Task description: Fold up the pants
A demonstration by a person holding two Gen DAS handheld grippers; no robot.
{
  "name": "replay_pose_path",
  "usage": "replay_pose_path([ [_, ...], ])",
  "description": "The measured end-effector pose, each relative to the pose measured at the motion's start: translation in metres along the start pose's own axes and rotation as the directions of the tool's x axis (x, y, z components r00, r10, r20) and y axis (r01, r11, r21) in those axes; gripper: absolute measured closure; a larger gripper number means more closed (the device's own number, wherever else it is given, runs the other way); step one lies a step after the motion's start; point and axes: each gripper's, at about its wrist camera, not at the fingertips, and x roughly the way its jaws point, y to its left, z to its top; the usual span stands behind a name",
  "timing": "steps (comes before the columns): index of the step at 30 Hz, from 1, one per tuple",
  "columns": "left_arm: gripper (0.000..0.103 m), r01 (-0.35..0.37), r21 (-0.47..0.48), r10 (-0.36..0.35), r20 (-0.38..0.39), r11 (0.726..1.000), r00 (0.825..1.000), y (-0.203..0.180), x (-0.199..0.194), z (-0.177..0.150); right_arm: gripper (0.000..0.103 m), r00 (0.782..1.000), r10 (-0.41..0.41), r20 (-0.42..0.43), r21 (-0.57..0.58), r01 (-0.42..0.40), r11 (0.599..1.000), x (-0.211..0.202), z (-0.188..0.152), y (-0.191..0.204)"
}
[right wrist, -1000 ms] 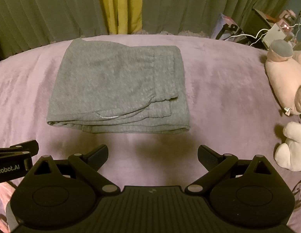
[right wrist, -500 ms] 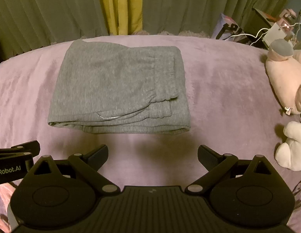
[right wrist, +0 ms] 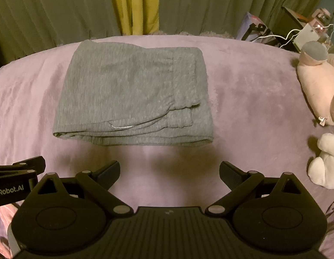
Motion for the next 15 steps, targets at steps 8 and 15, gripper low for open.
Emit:
replay_pose_path([
  [8,0.002,0.004,0.001,-0.004,0.001,1.000,1.000,-0.0002,0.0018,-0.0018,0.004,1.000,0.006,0.002,0.001,-0.006,1.000,0.0008,-0.0018,-0.0005],
  [15,0.002,0.014,0.001,-0.014,-0.006,1.000,1.000,0.0000,0.0041,-0.0019,0.004,1.000,0.013,0.010,-0.002,-0.013,1.000,-0.0008,-0.0027,0.0012],
])
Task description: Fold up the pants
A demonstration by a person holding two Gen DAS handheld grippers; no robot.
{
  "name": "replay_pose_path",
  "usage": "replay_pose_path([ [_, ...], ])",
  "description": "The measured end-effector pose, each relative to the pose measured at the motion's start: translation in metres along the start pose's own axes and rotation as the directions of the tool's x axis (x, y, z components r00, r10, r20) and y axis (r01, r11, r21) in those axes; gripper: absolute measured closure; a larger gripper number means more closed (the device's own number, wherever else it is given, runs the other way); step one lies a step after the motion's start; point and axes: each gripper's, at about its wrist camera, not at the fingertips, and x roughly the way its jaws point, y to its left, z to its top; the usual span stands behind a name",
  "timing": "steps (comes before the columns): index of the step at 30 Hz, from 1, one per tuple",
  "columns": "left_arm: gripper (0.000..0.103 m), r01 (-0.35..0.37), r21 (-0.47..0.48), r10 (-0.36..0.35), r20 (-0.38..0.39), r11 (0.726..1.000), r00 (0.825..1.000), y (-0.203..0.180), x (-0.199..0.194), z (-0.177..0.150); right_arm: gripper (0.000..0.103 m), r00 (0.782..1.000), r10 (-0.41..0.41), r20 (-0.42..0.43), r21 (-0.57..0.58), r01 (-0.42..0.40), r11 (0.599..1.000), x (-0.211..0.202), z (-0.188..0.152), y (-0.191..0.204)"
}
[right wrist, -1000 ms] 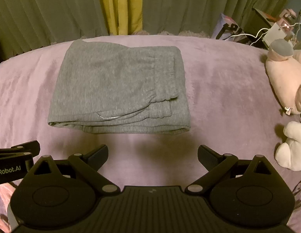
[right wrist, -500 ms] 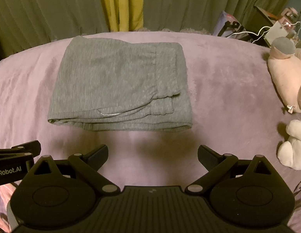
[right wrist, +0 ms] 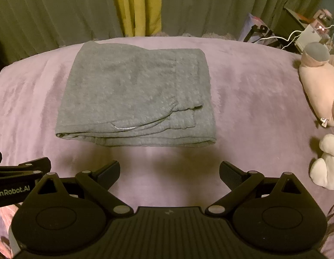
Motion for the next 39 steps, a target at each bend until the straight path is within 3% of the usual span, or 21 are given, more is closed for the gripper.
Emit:
replay_pose_path([
  [39,0.002,0.004,0.003,-0.004,-0.014,1.000,1.000,0.0002,0.0052,-0.0006,0.004,1.000,0.014,-0.007,0.015,-0.014,1.000,0.0048,-0.0009,-0.0029],
])
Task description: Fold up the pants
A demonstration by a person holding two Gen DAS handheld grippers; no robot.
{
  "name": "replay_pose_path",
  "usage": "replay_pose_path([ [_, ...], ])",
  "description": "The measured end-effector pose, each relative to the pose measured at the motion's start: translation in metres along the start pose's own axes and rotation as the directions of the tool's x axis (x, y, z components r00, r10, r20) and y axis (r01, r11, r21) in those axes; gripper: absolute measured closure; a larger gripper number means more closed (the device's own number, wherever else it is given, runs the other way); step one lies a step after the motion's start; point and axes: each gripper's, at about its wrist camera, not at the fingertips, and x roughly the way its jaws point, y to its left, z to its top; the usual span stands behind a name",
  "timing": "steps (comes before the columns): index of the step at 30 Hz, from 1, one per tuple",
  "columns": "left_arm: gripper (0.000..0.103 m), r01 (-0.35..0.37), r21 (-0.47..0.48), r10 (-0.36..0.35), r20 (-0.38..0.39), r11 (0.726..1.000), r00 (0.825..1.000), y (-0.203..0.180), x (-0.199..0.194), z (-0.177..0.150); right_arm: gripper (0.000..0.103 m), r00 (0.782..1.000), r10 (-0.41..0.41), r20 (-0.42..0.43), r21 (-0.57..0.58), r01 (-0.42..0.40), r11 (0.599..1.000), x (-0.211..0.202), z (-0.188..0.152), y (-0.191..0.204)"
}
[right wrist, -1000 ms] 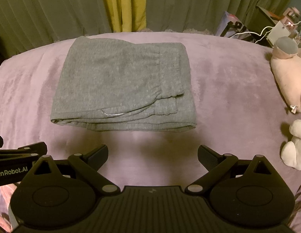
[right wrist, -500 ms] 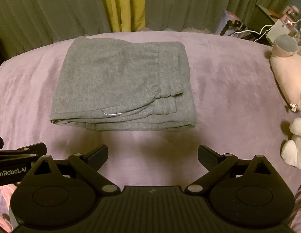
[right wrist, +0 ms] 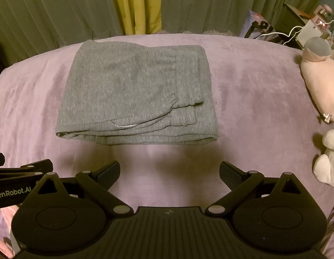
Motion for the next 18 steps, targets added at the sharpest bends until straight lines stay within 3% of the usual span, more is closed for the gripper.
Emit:
replay_pose_path([
  [18,0.002,-0.001,-0.002,0.001,0.001,1.000,1.000,-0.0005,-0.0007,-0.0002,0.004,1.000,0.004,0.006,0.002,-0.004,1.000,-0.0013,0.0001,0.0003],
])
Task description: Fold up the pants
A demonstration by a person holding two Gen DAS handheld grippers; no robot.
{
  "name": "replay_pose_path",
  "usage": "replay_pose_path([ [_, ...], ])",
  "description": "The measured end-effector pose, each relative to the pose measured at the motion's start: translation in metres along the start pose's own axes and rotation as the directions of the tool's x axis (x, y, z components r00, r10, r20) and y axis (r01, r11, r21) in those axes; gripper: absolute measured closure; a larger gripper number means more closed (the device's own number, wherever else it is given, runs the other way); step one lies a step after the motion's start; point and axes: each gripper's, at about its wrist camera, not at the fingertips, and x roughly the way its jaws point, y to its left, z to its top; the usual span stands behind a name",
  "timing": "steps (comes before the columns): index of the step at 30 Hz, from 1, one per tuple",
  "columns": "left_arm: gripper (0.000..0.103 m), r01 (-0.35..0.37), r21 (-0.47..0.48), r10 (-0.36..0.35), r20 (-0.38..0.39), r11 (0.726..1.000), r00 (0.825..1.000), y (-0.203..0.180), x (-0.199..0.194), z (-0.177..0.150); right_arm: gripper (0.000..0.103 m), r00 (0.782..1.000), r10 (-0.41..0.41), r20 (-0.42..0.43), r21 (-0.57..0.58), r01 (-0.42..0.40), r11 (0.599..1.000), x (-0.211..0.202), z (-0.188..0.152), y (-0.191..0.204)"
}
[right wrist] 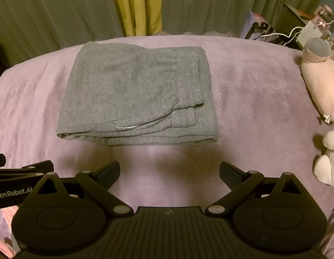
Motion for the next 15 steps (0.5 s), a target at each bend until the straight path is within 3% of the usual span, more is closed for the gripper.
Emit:
replay_pose_path([
  [15,0.002,0.012,-0.005,-0.012,-0.002,1.000,1.000,0.0023,0.0019,-0.0007,0.004,1.000,0.006,0.003,0.002,-0.006,1.000,-0.0002,-0.0003,-0.0003],
])
